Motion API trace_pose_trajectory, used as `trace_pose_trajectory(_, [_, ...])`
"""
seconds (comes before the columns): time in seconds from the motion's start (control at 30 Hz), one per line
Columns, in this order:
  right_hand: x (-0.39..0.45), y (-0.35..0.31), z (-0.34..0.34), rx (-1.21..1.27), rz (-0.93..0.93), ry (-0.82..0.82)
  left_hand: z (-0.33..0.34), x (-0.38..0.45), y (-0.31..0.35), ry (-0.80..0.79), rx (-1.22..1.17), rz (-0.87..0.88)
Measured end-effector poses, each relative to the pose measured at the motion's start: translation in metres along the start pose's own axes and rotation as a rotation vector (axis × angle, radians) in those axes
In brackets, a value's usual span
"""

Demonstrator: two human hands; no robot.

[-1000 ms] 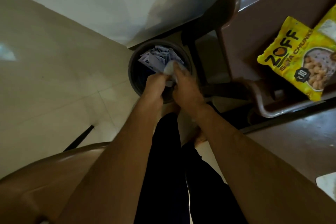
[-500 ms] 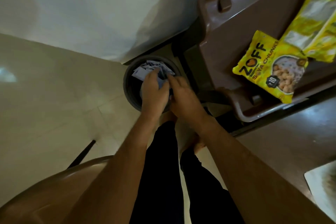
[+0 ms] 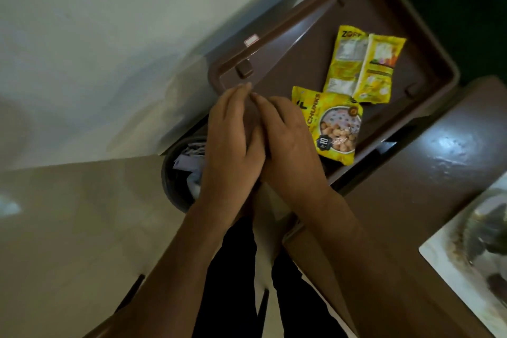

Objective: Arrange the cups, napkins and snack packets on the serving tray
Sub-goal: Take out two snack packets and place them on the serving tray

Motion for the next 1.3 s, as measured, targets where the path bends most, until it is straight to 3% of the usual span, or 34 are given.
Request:
trace_pose_trajectory(0.2, [-0.003,0.067,-0.049,-0.182,0.294,0.186,0.068,0.018,0.009,-0.227,0.026,-0.156])
trace_pose_trajectory(0.37, [-0.012,0.117,-0.063,-0.178,0.544,0.197,0.099,0.025,-0.005,-0.334,0.087,-0.254])
trace_pose_trajectory(0.43, [-0.012,0.124,-0.060,-0.121,0.579,0.178,0.104,0.030,-0.009,-0.330,0.091,-0.293])
trace_pose_trajectory(0.53, [-0.011,0.127,-0.057,-0.050,0.591,0.178,0.110,0.037,-0.017,-0.275,-0.107,-0.451])
trace_pose_trajectory(0.8, [-0.009,0.121,-0.038,0.038,0.610,0.172,0.108,0.074,-0.036,0.040,-0.599,-0.659])
trace_pose_trajectory(0.97, [-0.001,0.111,-0.029,0.022,0.558,0.160,0.116,0.083,-0.030,-0.054,-0.495,-0.563])
trace_pose_trajectory(1.13, [0.008,0.124,-0.062,0.095,0.600,0.453,0.114,0.102,-0.027,-0.185,-0.475,-0.389])
trace_pose_trajectory(1.2, [0.018,0.132,-0.064,0.281,0.646,0.403,0.111,0.111,-0.025,-0.257,-0.494,-0.337])
trace_pose_trajectory(1.3, [0.034,0.141,-0.051,0.763,0.742,0.222,0.107,0.120,-0.019,-0.322,-0.606,-0.326])
Point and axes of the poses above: each hand's wrist, its own x-axis towards the middle knuckle, its own z-axis out of the palm, y = z × x, the point moved 6 cm from there along x, towards the middle knuckle, and after that the axes turned 7 degrees about z, right-handed, at the moved point
